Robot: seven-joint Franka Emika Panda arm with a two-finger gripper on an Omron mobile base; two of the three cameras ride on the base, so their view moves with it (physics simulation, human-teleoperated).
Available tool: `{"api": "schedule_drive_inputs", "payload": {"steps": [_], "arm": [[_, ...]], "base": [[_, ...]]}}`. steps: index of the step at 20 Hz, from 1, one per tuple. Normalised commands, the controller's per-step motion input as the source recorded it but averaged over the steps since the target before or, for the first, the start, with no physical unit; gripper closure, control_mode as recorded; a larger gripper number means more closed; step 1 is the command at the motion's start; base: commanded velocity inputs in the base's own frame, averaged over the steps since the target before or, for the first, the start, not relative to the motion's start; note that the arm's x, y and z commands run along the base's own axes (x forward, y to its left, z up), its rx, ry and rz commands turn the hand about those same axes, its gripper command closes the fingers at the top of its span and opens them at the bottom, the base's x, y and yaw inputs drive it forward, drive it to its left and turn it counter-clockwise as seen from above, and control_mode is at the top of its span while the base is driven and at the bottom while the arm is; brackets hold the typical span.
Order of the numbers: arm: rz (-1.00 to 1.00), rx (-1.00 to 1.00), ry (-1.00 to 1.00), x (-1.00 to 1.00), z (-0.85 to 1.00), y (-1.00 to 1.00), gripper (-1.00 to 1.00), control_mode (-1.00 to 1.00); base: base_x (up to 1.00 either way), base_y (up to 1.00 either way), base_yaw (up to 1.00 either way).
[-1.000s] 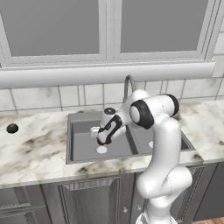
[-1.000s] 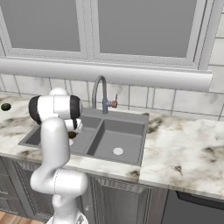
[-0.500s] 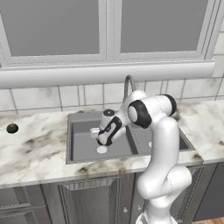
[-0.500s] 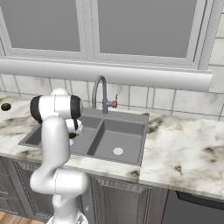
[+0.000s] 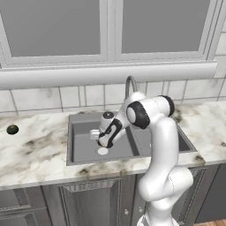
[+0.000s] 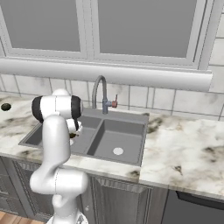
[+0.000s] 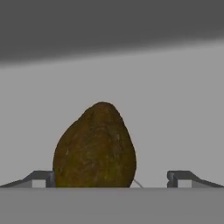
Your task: Turn on the sink faucet. Then move the avocado from the counter to the sink. Turn off the sink. Move the vegetable from the sink to the pot next to the stove. Finally move the pot to the rear left burner.
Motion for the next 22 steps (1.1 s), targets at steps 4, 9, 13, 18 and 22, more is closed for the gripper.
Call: {"api": "schedule_drive_inputs", "payload": {"steps": [4, 9, 13, 18, 22], "arm": [[0.0, 0.0, 0.0, 0.13, -0.07, 0.1, -1.0, -1.0], [0.0, 0.0, 0.0, 0.02, -0.1, 0.06, -1.0, -1.0], [0.0, 0.0, 0.0, 0.02, -0.15, 0.01, -1.0, -1.0], [0.0, 0.0, 0.0, 0.08, -0.18, 0.01, -1.0, -1.0], [0.0, 0.0, 0.0, 0.12, -0.23, 0.04, 1.0, -1.0]], "base": [[0.0, 0.0, 0.0], [0.0, 0.0, 0.0], [0.0, 0.0, 0.0], [0.0, 0.0, 0.0], [0.0, 0.0, 0.0]]}}
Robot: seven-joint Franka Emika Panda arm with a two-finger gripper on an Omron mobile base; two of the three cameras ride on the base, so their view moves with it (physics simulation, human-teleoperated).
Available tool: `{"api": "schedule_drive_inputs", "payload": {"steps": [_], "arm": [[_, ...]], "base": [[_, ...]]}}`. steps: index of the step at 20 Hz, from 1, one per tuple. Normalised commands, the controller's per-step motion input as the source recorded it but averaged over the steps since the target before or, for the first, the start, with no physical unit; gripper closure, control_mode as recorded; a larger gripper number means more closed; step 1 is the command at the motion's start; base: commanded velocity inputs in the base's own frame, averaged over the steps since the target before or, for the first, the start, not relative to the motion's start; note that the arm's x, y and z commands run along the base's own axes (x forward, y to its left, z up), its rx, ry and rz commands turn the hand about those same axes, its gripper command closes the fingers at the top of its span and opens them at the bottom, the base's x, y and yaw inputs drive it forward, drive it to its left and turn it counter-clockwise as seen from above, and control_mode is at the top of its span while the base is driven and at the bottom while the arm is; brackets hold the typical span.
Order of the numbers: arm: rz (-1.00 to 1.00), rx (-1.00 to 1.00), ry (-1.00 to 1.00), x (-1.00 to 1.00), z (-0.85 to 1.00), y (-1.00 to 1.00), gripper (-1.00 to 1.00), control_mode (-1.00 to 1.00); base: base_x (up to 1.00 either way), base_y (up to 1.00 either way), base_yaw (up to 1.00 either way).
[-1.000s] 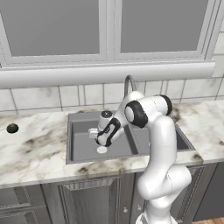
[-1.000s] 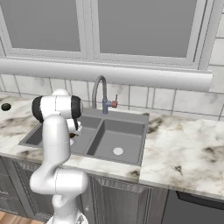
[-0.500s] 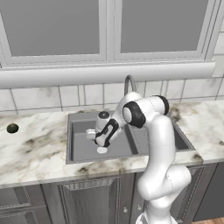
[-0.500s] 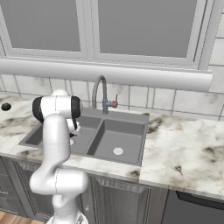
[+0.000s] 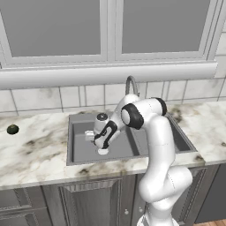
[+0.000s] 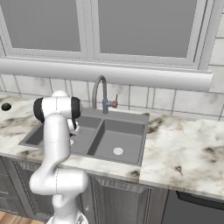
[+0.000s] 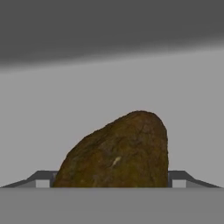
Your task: Turn on the sink faucet. Then move the avocado from the counter to the sink. Turn off the sink. Move the vegetable from the sink to the pot next to the stove. Finally move the pot to the rear left burner.
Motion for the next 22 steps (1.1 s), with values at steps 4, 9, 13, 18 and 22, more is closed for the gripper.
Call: {"api": "schedule_drive_inputs", "payload": {"steps": [4, 9, 13, 18, 22], "arm": [[0.0, -0.01, 0.01, 0.0, -0.12, 0.01, 1.0, -1.0], [-0.01, 0.0, 0.0, -0.05, 0.18, 0.0, 1.0, -1.0], [-0.05, -0.01, 0.0, -0.23, 0.79, -0.02, 1.0, -1.0], [-0.06, 0.0, 0.0, -0.26, 0.91, -0.1, 1.0, -1.0], [-0.06, 0.0, 0.01, -0.4, 0.88, -0.26, 1.0, -1.0]], "base": [[0.0, 0.0, 0.0], [0.0, 0.0, 0.0], [0.0, 0.0, 0.0], [0.0, 0.0, 0.0], [0.0, 0.0, 0.0]]}}
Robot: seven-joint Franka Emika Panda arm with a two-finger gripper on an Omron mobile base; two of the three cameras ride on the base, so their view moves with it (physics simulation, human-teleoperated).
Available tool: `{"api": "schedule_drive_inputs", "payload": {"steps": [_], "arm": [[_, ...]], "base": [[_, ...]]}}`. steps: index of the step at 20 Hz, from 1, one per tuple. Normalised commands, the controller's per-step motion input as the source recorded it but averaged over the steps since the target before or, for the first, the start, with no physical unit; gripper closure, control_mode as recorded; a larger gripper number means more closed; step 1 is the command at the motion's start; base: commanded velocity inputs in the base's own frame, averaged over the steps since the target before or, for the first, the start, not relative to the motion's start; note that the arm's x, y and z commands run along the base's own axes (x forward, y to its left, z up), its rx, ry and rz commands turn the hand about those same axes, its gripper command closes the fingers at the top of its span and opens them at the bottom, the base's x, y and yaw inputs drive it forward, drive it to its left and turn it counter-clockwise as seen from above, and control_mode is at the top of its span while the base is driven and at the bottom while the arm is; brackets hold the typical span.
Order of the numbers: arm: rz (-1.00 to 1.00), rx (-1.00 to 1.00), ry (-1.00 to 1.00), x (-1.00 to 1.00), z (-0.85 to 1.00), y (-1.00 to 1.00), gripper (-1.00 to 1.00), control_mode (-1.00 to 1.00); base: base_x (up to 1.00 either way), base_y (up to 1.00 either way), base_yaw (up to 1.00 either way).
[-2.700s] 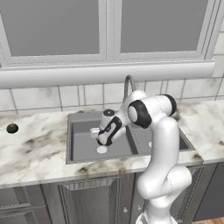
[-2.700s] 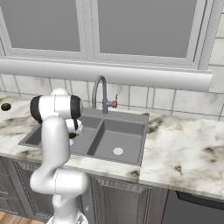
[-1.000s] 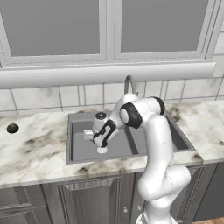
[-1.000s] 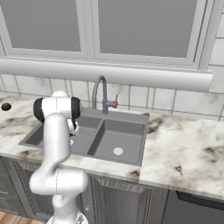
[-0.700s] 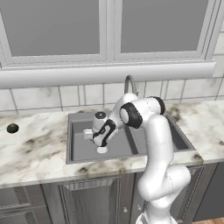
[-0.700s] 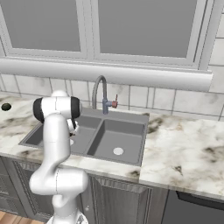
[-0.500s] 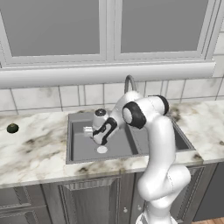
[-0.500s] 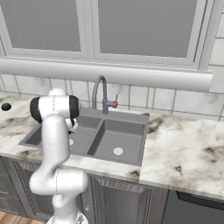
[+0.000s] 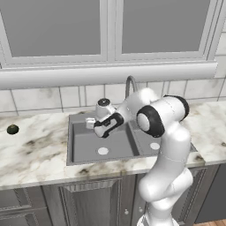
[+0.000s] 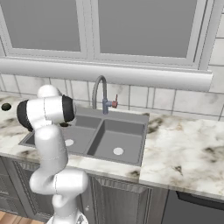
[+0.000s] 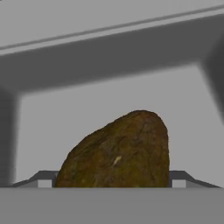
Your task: Turn on the sink faucet. Then move the avocado from the counter to the sink. Turn off the sink. Move the vegetable from the sink to the pot next to the stove. Finally move the pot to the rear left burner.
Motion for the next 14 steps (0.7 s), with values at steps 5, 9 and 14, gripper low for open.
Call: {"api": "schedule_drive_inputs", "payload": {"steps": [5, 9, 14], "arm": [[-0.04, -0.01, 0.01, -0.53, 0.78, -0.29, 1.0, -1.0], [-0.03, -0.02, 0.0, -0.56, 0.76, -0.27, 1.0, -1.0], [-0.01, -0.03, 0.0, -0.51, 0.83, -0.31, 1.0, -1.0]], "base": [[0.0, 0.0, 0.0], [0.0, 0.0, 0.0], [0.0, 0.0, 0.0]]}}
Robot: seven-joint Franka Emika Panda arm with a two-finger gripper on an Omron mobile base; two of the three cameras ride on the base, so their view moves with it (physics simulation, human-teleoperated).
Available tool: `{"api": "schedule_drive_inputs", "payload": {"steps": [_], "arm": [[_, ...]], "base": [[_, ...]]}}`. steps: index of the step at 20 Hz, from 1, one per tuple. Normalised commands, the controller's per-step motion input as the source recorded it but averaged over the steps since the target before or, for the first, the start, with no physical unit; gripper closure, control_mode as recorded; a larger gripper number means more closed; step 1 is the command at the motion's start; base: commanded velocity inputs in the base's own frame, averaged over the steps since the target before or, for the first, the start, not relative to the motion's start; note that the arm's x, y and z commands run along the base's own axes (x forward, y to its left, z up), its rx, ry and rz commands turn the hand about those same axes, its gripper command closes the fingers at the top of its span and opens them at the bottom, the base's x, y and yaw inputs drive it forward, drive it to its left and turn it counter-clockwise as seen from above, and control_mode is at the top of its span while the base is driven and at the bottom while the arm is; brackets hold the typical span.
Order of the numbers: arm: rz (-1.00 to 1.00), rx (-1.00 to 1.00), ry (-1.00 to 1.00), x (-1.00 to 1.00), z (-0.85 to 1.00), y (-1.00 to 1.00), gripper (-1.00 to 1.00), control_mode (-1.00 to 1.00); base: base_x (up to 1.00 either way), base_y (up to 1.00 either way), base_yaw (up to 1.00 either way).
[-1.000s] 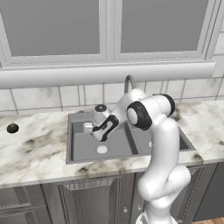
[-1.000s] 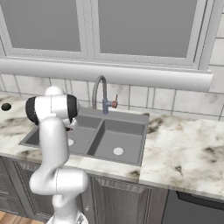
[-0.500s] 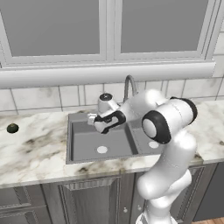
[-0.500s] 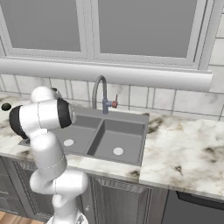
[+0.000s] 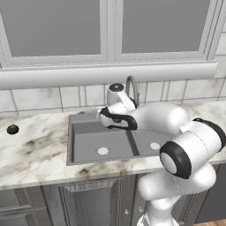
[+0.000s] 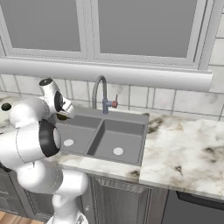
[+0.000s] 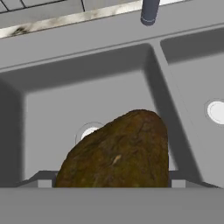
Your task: Turn on the sink faucet. Then move the avocado from the counter to the sink. Turn off the sink. Move the vegetable from the sink to the pot next to the stove. Finally move the pot to the rear left burner.
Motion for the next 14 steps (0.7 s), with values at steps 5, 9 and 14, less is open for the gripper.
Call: {"api": "schedule_drive_inputs", "payload": {"steps": [5, 9, 14], "arm": [[-0.02, -0.02, 0.0, -0.51, 0.67, -0.28, 1.0, -1.0], [-0.03, -0.01, -0.01, -0.57, 0.24, -0.13, 1.0, -1.0], [0.0, 0.0, 0.0, -0.05, 0.0, 0.0, 1.0, -1.0]], "base": [[0.0, 0.0, 0.0], [0.0, 0.0, 0.0], [0.0, 0.0, 0.0]]}}
